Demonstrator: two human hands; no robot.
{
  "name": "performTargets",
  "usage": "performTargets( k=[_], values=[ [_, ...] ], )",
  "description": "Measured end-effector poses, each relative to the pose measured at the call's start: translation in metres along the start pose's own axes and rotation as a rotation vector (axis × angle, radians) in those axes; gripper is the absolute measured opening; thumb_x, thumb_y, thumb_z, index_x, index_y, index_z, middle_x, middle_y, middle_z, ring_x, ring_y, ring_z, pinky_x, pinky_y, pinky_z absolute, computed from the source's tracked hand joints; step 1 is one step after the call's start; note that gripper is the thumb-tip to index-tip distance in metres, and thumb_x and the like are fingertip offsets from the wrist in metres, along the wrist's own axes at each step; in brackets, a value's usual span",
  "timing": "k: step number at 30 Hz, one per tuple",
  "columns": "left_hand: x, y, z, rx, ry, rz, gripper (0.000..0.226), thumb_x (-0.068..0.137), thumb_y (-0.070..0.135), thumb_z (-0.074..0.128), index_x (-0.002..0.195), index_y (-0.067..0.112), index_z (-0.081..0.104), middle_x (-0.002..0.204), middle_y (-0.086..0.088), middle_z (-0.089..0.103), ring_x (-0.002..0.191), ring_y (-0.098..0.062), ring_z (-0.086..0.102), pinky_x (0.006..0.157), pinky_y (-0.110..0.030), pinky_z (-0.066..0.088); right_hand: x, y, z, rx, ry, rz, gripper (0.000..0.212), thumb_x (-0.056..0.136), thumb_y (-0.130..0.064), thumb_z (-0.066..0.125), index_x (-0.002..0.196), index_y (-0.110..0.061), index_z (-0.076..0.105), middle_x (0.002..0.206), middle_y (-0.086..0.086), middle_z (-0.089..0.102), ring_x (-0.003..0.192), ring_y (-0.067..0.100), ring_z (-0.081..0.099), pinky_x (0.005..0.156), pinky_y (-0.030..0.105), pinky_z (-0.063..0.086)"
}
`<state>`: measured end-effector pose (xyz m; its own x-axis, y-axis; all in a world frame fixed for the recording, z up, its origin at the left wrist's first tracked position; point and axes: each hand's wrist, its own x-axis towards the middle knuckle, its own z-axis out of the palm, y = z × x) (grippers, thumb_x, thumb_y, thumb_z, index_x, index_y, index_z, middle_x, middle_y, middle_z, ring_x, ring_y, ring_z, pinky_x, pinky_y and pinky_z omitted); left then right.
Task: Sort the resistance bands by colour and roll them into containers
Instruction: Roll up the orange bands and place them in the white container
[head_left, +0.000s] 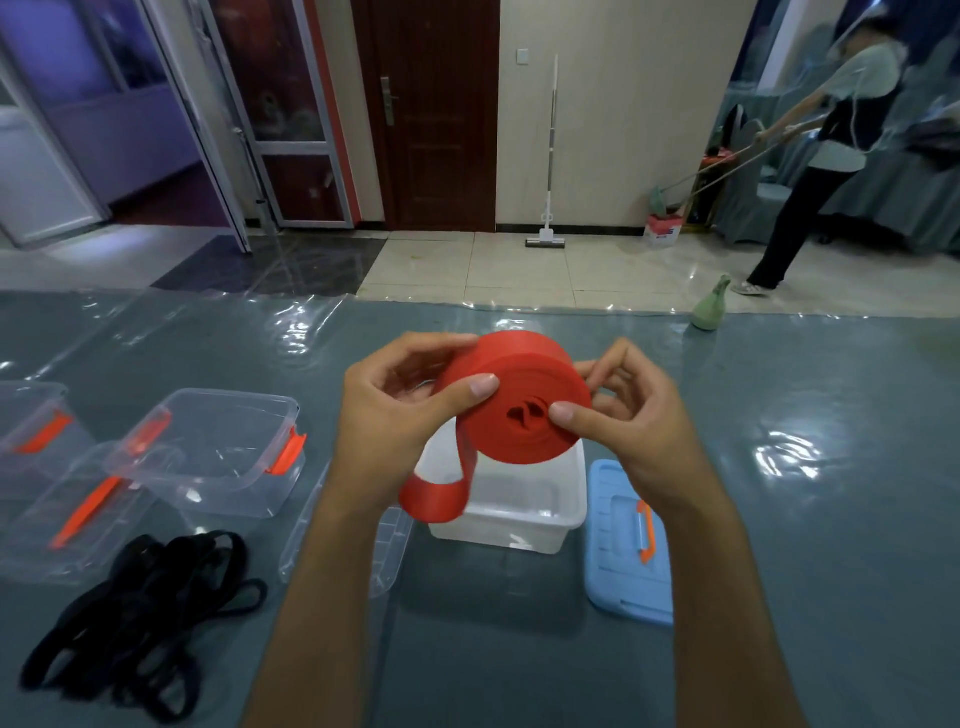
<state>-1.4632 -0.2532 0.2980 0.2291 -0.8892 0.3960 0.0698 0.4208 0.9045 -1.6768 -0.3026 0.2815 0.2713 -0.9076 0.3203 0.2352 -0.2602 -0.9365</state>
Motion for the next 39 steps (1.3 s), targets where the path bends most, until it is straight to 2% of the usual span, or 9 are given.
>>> performTargets(
  k=[3,6,9,15,21,28,30,33,39],
  values=[
    [0.001,-0.002,0.001,0.046,0.017,0.007,0.030,0.072,0.017,0.086,0.101,0.015,0.078,0.107,-0.006,0.079,0.102,-0.020,0.076,0.086,-0.026,0.059,0.002,0.002,0.004,0.054,0.040,-0.028,0.042,0.070,-0.009,0.090,0.101,-0.031,0.070,0.100,0.005,0.074,0.093,0.030,0.074,0.074,0.034,0.061],
    [0.003,-0.002,-0.006,0.107,-0.089,0.006,0.041,0.078,0.015,0.083,0.119,0.013,0.076,0.123,-0.010,0.073,0.113,-0.023,0.073,0.096,-0.033,0.059,0.005,0.001,0.005,0.047,0.080,-0.093,0.045,0.075,-0.008,0.089,0.113,-0.027,0.072,0.107,0.003,0.075,0.099,0.029,0.075,0.076,0.035,0.062],
    [0.003,-0.001,-0.008,0.094,-0.110,-0.016,0.047,0.078,0.015,0.083,0.124,0.017,0.074,0.120,-0.010,0.075,0.112,-0.023,0.073,0.095,-0.032,0.060,0.006,0.000,0.003,0.062,0.047,-0.087,0.041,0.074,-0.009,0.085,0.109,-0.021,0.068,0.110,0.001,0.076,0.096,0.026,0.076,0.076,0.033,0.062],
    [0.003,-0.005,-0.006,0.092,-0.030,-0.005,0.033,0.074,0.012,0.088,0.105,0.012,0.075,0.105,-0.007,0.079,0.105,-0.023,0.075,0.084,-0.025,0.060,0.011,-0.002,-0.004,-0.071,-0.038,-0.013,0.056,0.062,-0.022,0.100,0.103,-0.025,0.061,0.106,0.000,0.071,0.098,0.026,0.075,0.076,0.035,0.063],
    [0.009,-0.008,-0.016,0.076,-0.155,-0.037,0.047,0.082,0.009,0.080,0.128,0.016,0.071,0.123,-0.005,0.075,0.114,-0.023,0.072,0.095,-0.028,0.058,0.015,0.006,0.002,-0.012,0.035,-0.122,0.047,0.071,-0.018,0.091,0.111,-0.030,0.068,0.121,0.010,0.070,0.113,0.038,0.070,0.085,0.048,0.062],
    [0.007,-0.019,-0.012,0.031,-0.085,-0.017,0.031,0.077,0.011,0.085,0.107,0.013,0.075,0.110,-0.005,0.078,0.106,-0.022,0.074,0.090,-0.030,0.058,0.015,0.008,-0.003,0.033,-0.060,0.095,0.053,0.070,-0.017,0.096,0.093,-0.019,0.047,0.093,0.006,0.073,0.074,0.023,0.074,0.061,0.030,0.060],
    [0.007,-0.026,-0.008,0.010,-0.060,-0.022,0.026,0.079,0.013,0.090,0.100,0.017,0.074,0.117,-0.002,0.075,0.109,-0.027,0.073,0.091,-0.035,0.059,0.015,0.009,-0.002,0.076,-0.063,0.097,0.057,0.066,-0.027,0.096,0.102,-0.023,0.052,0.093,0.011,0.074,0.075,0.025,0.073,0.062,0.034,0.060],
    [0.008,-0.032,0.003,-0.026,0.016,-0.038,0.021,0.078,0.023,0.087,0.093,0.019,0.072,0.112,0.003,0.071,0.101,-0.026,0.073,0.087,-0.034,0.059,0.015,0.010,0.001,0.079,-0.004,0.048,0.054,0.076,-0.015,0.087,0.121,-0.029,0.061,0.102,0.016,0.076,0.086,0.031,0.075,0.072,0.042,0.063],
    [0.008,-0.043,0.009,0.065,-0.029,0.021,0.020,0.092,0.005,0.076,0.108,0.016,0.074,0.113,-0.011,0.072,0.105,-0.024,0.073,0.094,-0.032,0.056,0.014,0.011,0.003,0.081,0.159,0.009,0.041,0.079,-0.013,0.080,0.115,-0.024,0.064,0.104,0.015,0.078,0.091,0.032,0.076,0.074,0.041,0.062]
  ],
)
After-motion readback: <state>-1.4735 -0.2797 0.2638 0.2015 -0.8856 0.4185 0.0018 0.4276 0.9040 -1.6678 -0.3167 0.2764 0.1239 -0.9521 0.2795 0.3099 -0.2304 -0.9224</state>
